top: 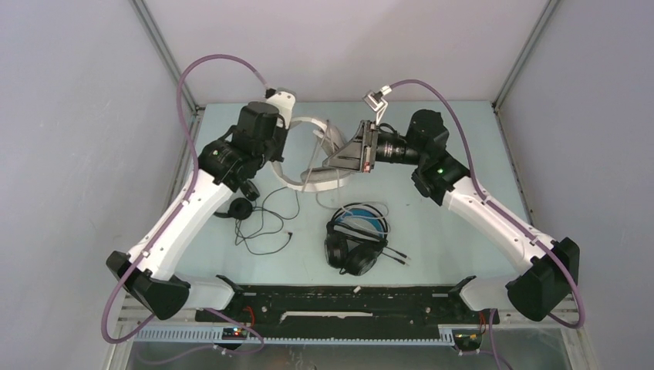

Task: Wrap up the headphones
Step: Wrap the headphones cable around the headphones.

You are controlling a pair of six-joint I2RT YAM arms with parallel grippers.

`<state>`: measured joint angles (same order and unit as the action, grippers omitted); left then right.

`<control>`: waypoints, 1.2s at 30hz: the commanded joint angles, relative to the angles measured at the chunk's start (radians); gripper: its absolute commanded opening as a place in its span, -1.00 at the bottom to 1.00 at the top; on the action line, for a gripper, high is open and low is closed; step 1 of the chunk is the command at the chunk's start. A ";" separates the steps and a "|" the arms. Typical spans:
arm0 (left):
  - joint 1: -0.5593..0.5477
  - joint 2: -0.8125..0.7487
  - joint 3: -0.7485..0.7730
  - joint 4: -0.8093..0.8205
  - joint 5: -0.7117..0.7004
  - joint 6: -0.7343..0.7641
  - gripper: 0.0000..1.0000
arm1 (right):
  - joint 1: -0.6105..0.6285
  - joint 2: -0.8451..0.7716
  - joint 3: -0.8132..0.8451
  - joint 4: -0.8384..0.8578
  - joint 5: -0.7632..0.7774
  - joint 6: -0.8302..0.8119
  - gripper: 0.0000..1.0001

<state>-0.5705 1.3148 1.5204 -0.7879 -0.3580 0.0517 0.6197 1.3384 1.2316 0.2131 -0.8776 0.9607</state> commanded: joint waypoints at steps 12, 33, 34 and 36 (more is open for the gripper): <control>0.010 -0.004 0.136 0.070 -0.061 -0.419 -1.00 | 0.111 -0.043 0.042 -0.139 0.215 -0.353 -0.60; 0.011 -0.039 0.214 0.113 0.082 -0.595 -1.00 | 0.242 -0.226 -0.298 0.045 0.408 -0.867 -0.55; 0.011 -0.041 0.213 0.115 0.089 -0.601 -1.00 | 0.245 -0.232 -0.320 0.067 0.410 -0.880 -0.54; 0.011 -0.047 0.207 0.130 0.112 -0.614 -1.00 | 0.248 -0.239 -0.354 0.103 0.421 -0.902 -0.51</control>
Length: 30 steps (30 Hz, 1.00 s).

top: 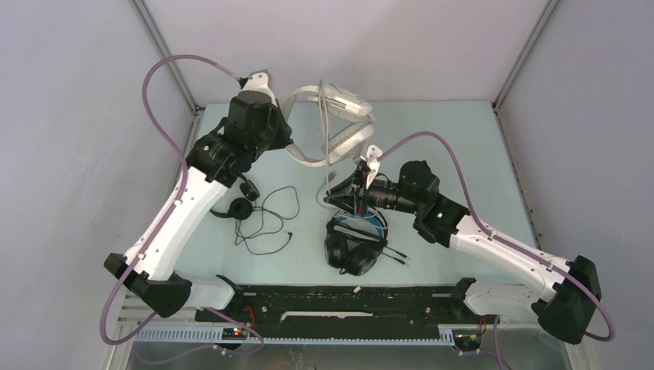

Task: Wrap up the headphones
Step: Wrap the headphones cable around the headphones.

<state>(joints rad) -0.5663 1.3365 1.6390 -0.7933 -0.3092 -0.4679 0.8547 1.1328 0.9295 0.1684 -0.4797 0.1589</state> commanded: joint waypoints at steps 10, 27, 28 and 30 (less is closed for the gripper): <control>0.006 -0.073 0.132 0.161 0.173 -0.140 -1.00 | 0.017 -0.014 -0.173 0.300 0.080 -0.185 -0.32; 0.014 -0.034 0.306 0.122 0.214 -0.170 -1.00 | -0.066 0.165 -0.286 0.551 -0.049 -0.124 -0.38; 0.016 -0.028 0.320 0.124 0.219 -0.176 -1.00 | -0.075 0.171 -0.298 0.579 -0.061 -0.108 -0.39; 0.016 -0.020 0.333 0.151 0.244 -0.202 -1.00 | -0.092 0.180 -0.312 0.611 -0.066 -0.080 -0.40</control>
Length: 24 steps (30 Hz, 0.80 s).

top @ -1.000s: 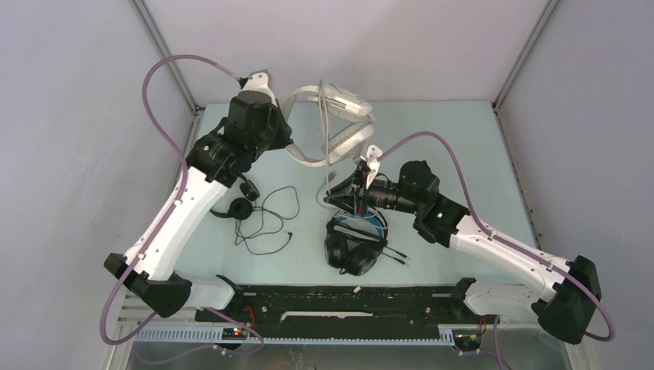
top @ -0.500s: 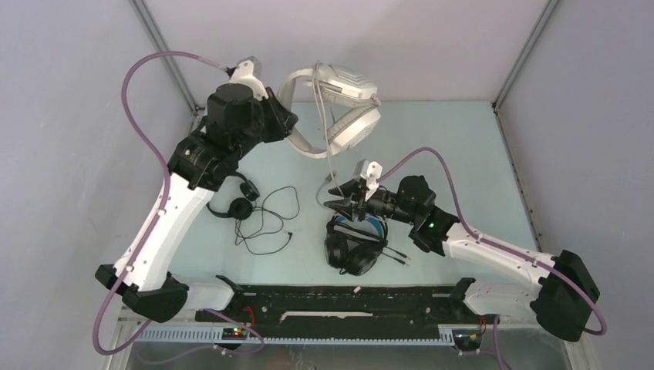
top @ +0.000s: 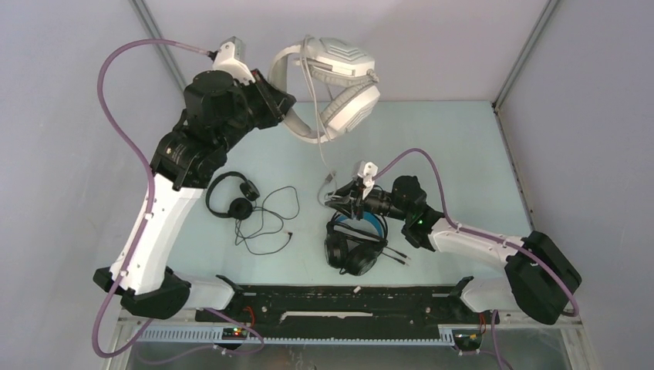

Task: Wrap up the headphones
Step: Wrap the headphones cable around the headphones.

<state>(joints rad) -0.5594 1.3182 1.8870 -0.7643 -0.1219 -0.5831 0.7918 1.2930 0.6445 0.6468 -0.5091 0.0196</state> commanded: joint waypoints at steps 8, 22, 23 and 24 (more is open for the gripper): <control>0.023 0.044 0.161 0.149 0.127 -0.116 -1.00 | -0.109 0.037 -0.048 0.136 -0.027 0.106 -0.68; 0.113 0.016 0.150 0.190 0.169 -0.135 -1.00 | -0.280 0.063 -0.057 0.018 0.139 0.223 -1.00; 0.116 0.014 0.152 0.198 0.175 -0.138 -1.00 | -0.298 0.072 -0.057 0.015 0.139 0.250 -1.00; 0.119 0.015 0.155 0.203 0.181 -0.139 -1.00 | -0.315 0.084 -0.057 0.011 0.142 0.276 -1.00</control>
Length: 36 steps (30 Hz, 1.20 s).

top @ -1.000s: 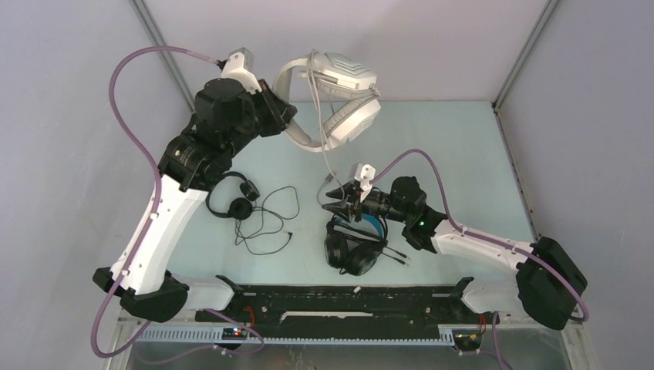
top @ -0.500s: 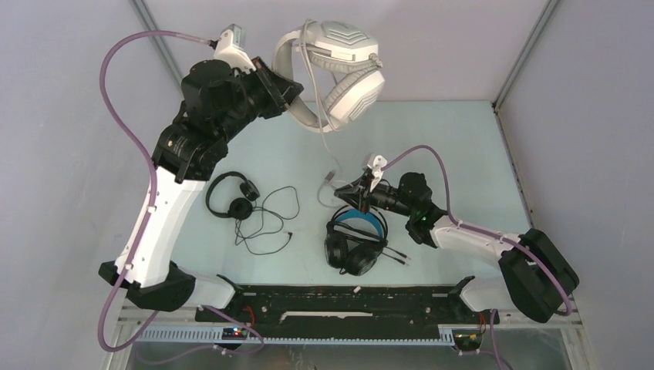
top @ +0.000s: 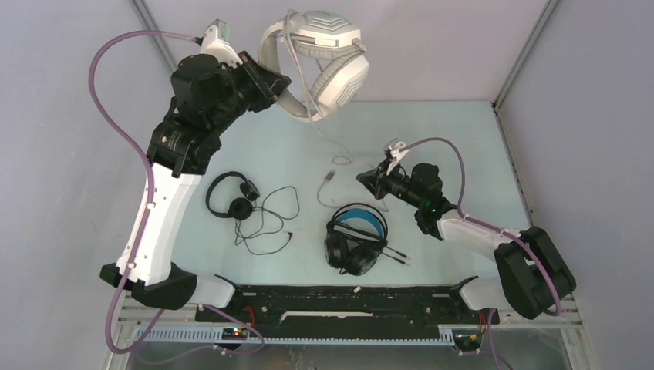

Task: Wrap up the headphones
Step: Wrap the headphones cable around the headphones.

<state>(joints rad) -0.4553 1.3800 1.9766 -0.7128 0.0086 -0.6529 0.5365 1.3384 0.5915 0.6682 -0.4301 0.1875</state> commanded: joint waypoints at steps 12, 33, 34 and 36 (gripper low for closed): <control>0.038 -0.028 0.060 0.175 0.290 -0.097 -1.00 | -0.299 0.150 0.073 -0.201 0.170 0.274 -1.00; 0.112 -0.018 0.105 0.130 0.476 -0.051 -1.00 | -0.662 0.270 0.199 -0.549 0.283 0.467 -1.00; 0.121 -0.018 0.112 0.127 0.480 -0.053 -1.00 | -0.673 0.275 0.202 -0.560 0.284 0.477 -1.00; 0.135 -0.015 0.123 0.121 0.482 -0.060 -1.00 | -0.694 0.280 0.204 -0.572 0.282 0.496 -1.00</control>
<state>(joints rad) -0.3523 1.3888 2.0125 -0.6537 0.4377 -0.6804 -0.1253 1.6039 0.7578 0.1432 -0.1440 0.6243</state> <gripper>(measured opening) 0.144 0.021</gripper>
